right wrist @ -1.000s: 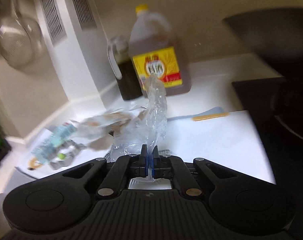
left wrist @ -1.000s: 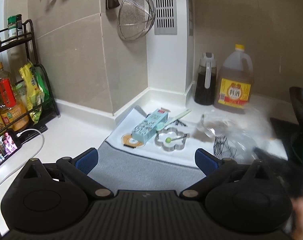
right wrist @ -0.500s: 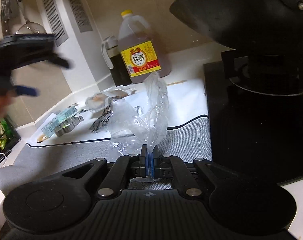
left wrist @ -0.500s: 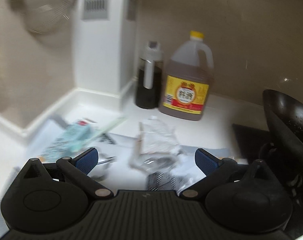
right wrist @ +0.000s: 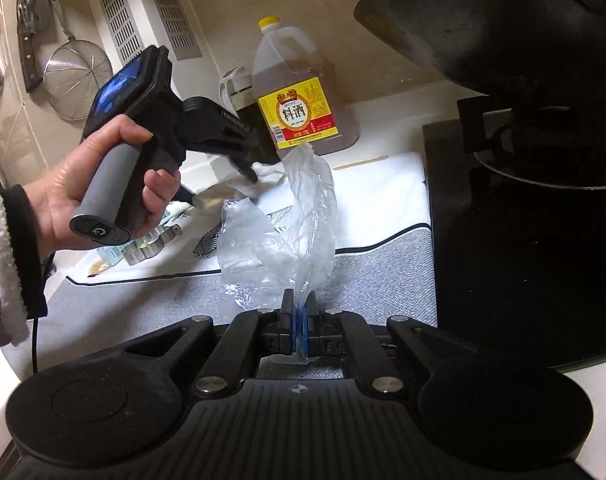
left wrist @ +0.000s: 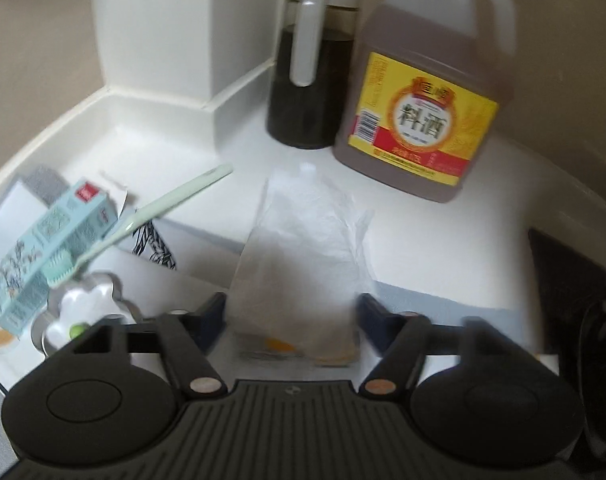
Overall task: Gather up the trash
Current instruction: 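Grasp the white tissue with the left gripper while the right holds the plastic wrap, then carry the tissue and plastic wrap down toward the bin with both grippers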
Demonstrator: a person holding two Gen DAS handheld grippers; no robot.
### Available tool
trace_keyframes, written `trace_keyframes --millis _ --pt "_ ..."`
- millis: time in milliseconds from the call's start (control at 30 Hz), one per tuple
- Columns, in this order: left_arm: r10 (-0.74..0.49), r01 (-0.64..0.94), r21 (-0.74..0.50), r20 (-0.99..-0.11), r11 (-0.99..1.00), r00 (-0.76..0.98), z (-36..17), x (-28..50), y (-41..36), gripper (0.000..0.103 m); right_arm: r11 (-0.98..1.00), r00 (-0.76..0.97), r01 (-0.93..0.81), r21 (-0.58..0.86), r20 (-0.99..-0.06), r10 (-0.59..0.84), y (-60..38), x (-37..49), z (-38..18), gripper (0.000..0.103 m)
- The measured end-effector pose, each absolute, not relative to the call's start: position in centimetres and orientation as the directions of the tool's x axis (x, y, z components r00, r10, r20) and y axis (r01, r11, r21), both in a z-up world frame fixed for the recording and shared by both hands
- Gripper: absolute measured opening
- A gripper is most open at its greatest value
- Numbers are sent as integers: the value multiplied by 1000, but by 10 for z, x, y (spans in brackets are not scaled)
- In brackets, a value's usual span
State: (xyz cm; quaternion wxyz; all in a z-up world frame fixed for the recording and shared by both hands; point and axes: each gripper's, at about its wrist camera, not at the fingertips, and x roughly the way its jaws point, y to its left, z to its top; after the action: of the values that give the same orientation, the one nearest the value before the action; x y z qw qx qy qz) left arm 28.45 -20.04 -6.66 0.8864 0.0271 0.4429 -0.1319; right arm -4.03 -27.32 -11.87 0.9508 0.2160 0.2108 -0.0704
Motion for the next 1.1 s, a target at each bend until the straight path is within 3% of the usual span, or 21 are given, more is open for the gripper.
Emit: trace_keyframes --millis 33,100,433,567,733,767,833,900,967,1033,1100 --pt "-215 246 -85 -794 966 569 -65 285 -196 27 897 901 222 382 -432 -39 -274 -40 -119 3" --pt "-228 238 -110 -799 965 557 -61 284 -188 14 898 901 222 380 -433 -40 -274 -39 -119 3" --pt "-306 325 -115 -714 939 630 -10 210 -154 8 901 900 228 368 -432 -51 -273 -40 -118 3" --pt "-322 329 -146 -746 933 583 -8 189 -138 8 904 895 236 357 -441 -59 -271 -40 -117 3" --pt "-233 316 -57 -800 947 553 -27 171 -115 9 895 887 255 366 -456 -66 -274 -51 -112 3" --pt "-220 315 -43 -803 948 554 -29 170 -111 11 895 886 257 364 -458 -69 -275 -54 -112 3" --pt "-223 321 -39 -797 946 561 -31 168 -105 31 898 884 258 357 -462 -70 -275 -56 -111 3" --pt "-224 303 -42 -770 952 598 -24 165 -103 76 898 879 261 353 -471 -70 -276 -54 -109 5" --pt "-235 300 -48 -742 953 628 -17 164 -107 93 898 875 271 348 -479 -78 -277 -51 -106 9" --pt "-247 326 -35 -732 945 635 -15 170 -118 93 900 874 271 342 -480 -81 -278 -46 -103 25" --pt "-221 336 5 -745 942 630 -23 180 -131 93 898 874 279 340 -477 -91 -279 -40 -100 51"
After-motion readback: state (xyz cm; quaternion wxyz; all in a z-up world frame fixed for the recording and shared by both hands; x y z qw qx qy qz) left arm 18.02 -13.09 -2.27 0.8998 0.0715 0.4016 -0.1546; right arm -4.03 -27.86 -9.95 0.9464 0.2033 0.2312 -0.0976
